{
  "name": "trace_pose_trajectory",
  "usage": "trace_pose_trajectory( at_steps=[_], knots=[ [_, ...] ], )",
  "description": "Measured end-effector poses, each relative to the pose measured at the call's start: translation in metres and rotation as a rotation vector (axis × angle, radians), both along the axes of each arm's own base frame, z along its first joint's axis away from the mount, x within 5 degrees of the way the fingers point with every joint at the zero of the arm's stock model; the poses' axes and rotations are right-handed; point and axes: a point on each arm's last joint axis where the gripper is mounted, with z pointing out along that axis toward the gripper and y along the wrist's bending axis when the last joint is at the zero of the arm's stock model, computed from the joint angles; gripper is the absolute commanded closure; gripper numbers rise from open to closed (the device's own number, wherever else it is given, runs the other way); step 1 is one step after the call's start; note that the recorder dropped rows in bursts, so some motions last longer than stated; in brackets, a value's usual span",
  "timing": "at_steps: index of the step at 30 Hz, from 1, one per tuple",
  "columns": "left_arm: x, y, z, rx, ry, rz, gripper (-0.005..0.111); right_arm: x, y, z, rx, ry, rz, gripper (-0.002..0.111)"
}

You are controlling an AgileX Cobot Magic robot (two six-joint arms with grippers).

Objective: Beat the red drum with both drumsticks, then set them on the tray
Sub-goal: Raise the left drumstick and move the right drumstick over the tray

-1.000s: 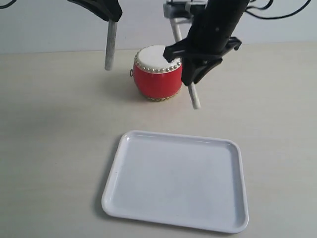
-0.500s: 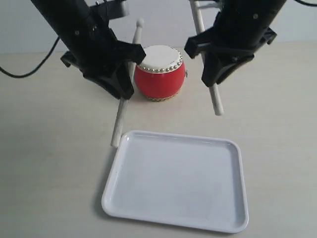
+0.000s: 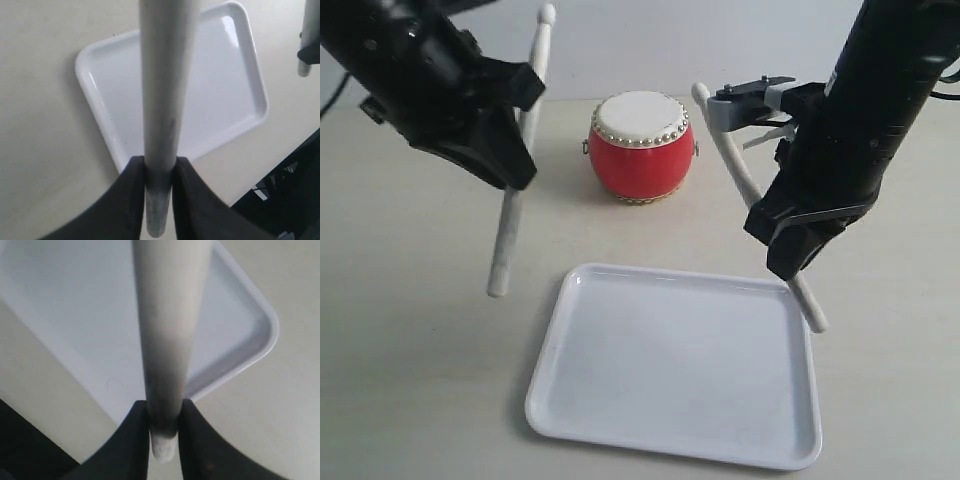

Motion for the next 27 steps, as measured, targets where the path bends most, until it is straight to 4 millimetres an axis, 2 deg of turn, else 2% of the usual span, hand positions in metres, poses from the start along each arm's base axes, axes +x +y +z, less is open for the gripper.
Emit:
trace_pose_trajectory(
  at_steps=[4, 8, 12, 16, 19, 27],
  knots=[
    [-0.018, 0.020, 0.023, -0.004, -0.079, 0.020, 0.107, 0.004, 0.008, -0.002, -0.077, -0.053, 0.133, 0.108],
    [-0.033, 0.029, 0.032, -0.002, -0.114, 0.023, 0.107, 0.008, 0.030, -0.020, -0.229, -0.091, 0.269, 0.108],
    [-0.041, 0.034, 0.030, 0.006, -0.111, 0.022, 0.107, 0.005, 0.057, -0.039, -0.324, -0.103, 0.405, 0.108],
    [-0.043, 0.037, 0.022, 0.036, -0.096, 0.020, 0.107, 0.000, 0.074, -0.056, -0.415, -0.116, 0.522, 0.108],
    [-0.045, 0.038, 0.015, 0.049, -0.077, 0.018, 0.107, -0.005, 0.086, -0.062, -0.482, -0.154, 0.612, 0.108],
    [-0.047, 0.039, 0.006, 0.064, -0.046, 0.019, 0.107, -0.004, 0.093, -0.081, -0.570, -0.159, 0.691, 0.108]
  ],
)
